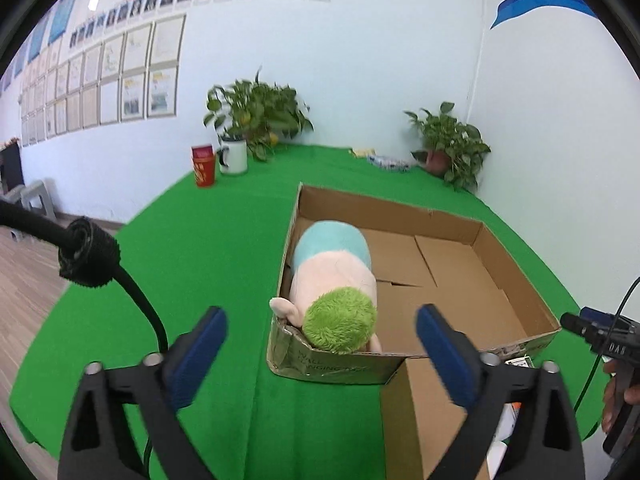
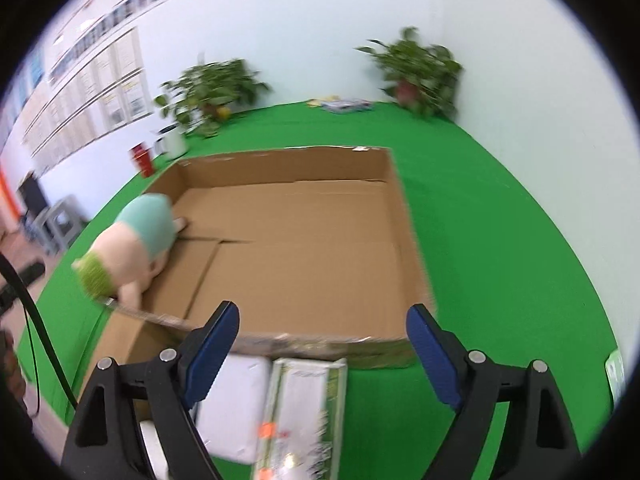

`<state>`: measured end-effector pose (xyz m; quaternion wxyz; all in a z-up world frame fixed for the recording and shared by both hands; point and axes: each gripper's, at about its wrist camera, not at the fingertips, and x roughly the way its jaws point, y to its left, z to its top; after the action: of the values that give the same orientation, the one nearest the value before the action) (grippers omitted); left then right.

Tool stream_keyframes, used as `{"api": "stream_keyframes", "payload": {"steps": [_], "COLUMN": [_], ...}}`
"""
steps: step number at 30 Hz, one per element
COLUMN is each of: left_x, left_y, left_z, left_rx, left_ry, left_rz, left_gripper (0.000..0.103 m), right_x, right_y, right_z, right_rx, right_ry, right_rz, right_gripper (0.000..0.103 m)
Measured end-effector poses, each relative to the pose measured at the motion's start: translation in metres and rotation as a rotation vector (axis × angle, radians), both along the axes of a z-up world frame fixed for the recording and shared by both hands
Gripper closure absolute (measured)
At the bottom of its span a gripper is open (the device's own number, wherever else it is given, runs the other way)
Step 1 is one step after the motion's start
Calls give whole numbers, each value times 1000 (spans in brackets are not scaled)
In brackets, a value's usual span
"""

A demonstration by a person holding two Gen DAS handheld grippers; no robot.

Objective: Organize objects
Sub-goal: 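Move both grippers back toward the long cardboard divider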

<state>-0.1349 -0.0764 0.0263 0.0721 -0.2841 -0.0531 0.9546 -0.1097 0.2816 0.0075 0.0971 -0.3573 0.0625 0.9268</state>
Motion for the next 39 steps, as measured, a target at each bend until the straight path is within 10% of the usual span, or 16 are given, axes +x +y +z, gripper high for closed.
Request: {"api": "stream_keyframes", "payload": {"steps": [25, 33, 39], "left_x": [104, 98, 95], "left_y": [92, 123, 123], "left_z": [-32, -69, -82], "left_rx": [-106, -336, -351], "left_ry": [-97, -209, -240], "left_rz": [-193, -206, -214], "left_gripper": [1, 13, 22], "right_x": [65, 87, 82], "right_y": [-67, -50, -42], "right_z": [-24, -45, -54], "right_rx": [-56, -116, -168], "right_ry": [54, 31, 1], "right_rz": [304, 324, 298], "right_gripper": [12, 12, 12]}}
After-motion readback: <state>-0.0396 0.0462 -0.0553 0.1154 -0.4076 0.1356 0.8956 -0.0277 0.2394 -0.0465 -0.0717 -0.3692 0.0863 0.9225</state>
